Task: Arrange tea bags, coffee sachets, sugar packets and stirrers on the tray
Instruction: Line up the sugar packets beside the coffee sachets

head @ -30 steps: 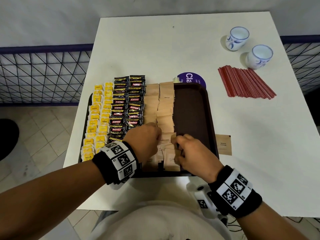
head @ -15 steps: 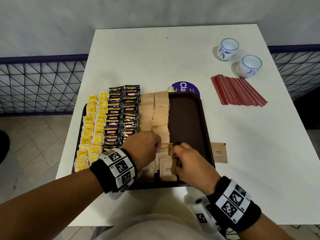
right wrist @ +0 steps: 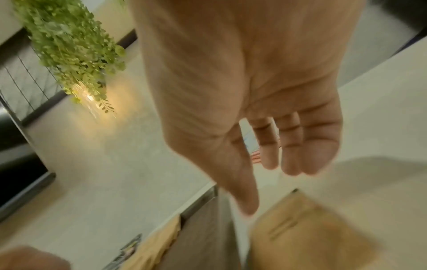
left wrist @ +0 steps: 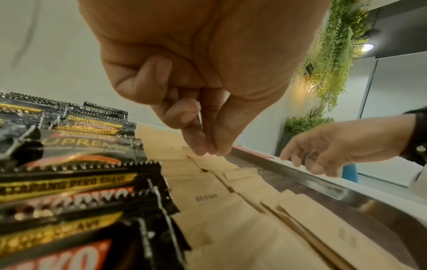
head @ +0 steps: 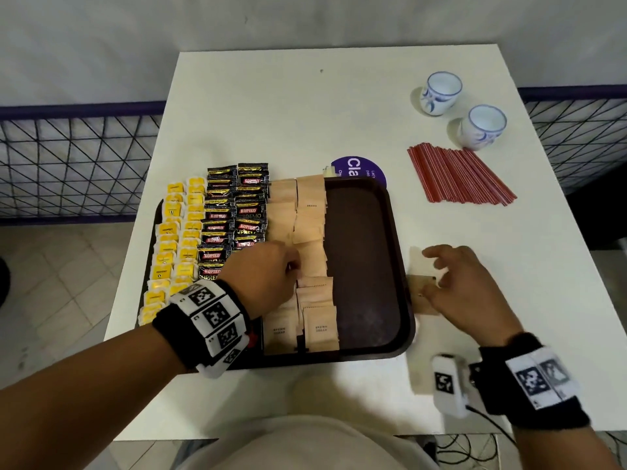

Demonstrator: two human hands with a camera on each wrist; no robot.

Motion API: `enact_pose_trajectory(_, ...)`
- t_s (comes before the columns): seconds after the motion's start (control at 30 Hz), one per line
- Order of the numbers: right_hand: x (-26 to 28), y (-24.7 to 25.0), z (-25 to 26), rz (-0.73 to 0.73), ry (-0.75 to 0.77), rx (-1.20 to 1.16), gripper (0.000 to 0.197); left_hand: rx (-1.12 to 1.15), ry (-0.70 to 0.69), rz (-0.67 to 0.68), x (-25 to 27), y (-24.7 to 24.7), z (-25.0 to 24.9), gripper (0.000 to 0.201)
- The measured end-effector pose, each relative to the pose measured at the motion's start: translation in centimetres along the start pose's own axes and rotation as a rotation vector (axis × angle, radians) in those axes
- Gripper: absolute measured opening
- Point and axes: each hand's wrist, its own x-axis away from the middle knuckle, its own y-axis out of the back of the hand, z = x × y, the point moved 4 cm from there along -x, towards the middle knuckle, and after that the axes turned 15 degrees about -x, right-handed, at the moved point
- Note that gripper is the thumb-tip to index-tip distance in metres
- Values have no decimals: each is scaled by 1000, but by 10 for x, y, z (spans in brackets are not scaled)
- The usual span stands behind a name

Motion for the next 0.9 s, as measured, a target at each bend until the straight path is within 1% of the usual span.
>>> enact_pose_trajectory(0.07,-3,-1,-16,137,-62,88,67,25,11,-2,-2,0,2,11)
enact_pose_trajectory(0.1,-3,-4,-21,183,-61,118,72,32,18,2,-2,0,3,11)
enact_pose_trajectory(0.13,-4,-6,-25,194,-51,131,70,39,23,10,-2,-1,4,10)
enact_pose_trajectory(0.2,-5,-8,-27,170,-49,111,54,56,25,18,-2,0,5,11)
enact_pose_trajectory(0.3,-9,-11,-31,179,-37,131,29,70,20,10,-2,3,4,12)
enact_pose_trajectory(0.33,-9,-9,-33,171,-17,137,24,73,14,1,-3,4,4,13)
enact_pose_trajectory(0.4,-7,0,-35,107,14,102,22,85,-3,-14,-3,6,1,14)
enact_pose_trajectory(0.47,-1,12,-31,30,10,-31,18,100,-38,-20,-4,9,-5,15)
enact_pose_trajectory(0.5,4,15,-25,10,6,-141,18,107,-67,-17,-5,11,-11,16)
enact_pose_trajectory(0.57,10,13,-11,2,5,-383,18,148,-130,-8,-7,15,-27,15)
enact_pose_trajectory(0.63,11,2,2,14,6,-546,20,254,-173,23,-9,17,-45,14)
enact_pose_trajectory(0.73,8,-16,19,75,26,-732,27,443,-216,86,-11,14,-69,19)
enact_pose_trajectory(0.8,10,-28,28,163,23,-866,31,525,-224,50,-12,14,-76,21)
enact_pose_trajectory(0.87,13,-39,33,230,-3,-974,29,563,-195,-17,-11,16,-75,16)
enact_pose_trajectory(0.9,13,-44,35,248,-2,-986,26,591,-183,-38,-10,17,-73,14)
